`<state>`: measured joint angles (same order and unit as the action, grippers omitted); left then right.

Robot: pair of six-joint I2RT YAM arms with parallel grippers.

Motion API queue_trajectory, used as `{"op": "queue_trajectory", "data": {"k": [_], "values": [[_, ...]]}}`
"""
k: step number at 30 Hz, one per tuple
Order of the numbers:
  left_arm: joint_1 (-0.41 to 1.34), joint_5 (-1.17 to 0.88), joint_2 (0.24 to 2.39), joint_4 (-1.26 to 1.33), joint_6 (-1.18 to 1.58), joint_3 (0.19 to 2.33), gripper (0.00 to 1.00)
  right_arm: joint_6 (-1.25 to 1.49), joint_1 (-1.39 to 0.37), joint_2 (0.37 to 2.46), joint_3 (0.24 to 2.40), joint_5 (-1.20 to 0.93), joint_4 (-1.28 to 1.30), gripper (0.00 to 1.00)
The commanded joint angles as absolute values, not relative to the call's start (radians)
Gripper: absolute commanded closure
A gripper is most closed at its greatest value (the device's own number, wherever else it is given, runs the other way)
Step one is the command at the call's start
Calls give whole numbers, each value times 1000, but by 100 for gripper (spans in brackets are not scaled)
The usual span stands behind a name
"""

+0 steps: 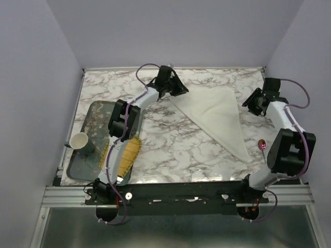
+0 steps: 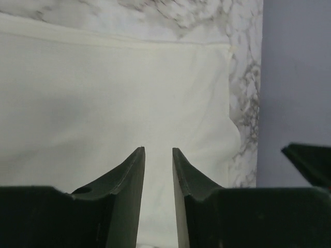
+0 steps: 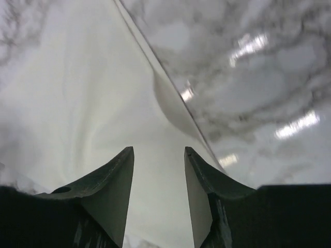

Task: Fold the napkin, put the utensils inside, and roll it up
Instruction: Fold the napkin

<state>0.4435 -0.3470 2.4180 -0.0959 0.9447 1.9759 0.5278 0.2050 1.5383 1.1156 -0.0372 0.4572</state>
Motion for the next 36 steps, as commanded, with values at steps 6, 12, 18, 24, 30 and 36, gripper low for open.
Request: {"op": "queue_trajectory", "data": {"k": [6, 12, 18, 24, 30, 36], "values": [[630, -443, 2356, -107, 808, 1982, 50, 448, 210, 2034, 1701, -204, 428, 41], [670, -520, 2427, -78, 836, 2025, 60, 341, 207, 2189, 1919, -279, 486, 39], [686, -534, 2408, -127, 804, 2017, 60, 377, 209, 2354, 2089, -316, 541, 42], [701, -569, 2373, -135, 799, 1954, 62, 387, 209, 2395, 2105, -325, 574, 44], [764, -606, 2424, -152, 785, 1971, 71, 338, 209, 2378, 2053, -348, 607, 48], [841, -609, 2476, -190, 773, 2034, 74, 334, 209, 2333, 1994, -359, 630, 52]]}}
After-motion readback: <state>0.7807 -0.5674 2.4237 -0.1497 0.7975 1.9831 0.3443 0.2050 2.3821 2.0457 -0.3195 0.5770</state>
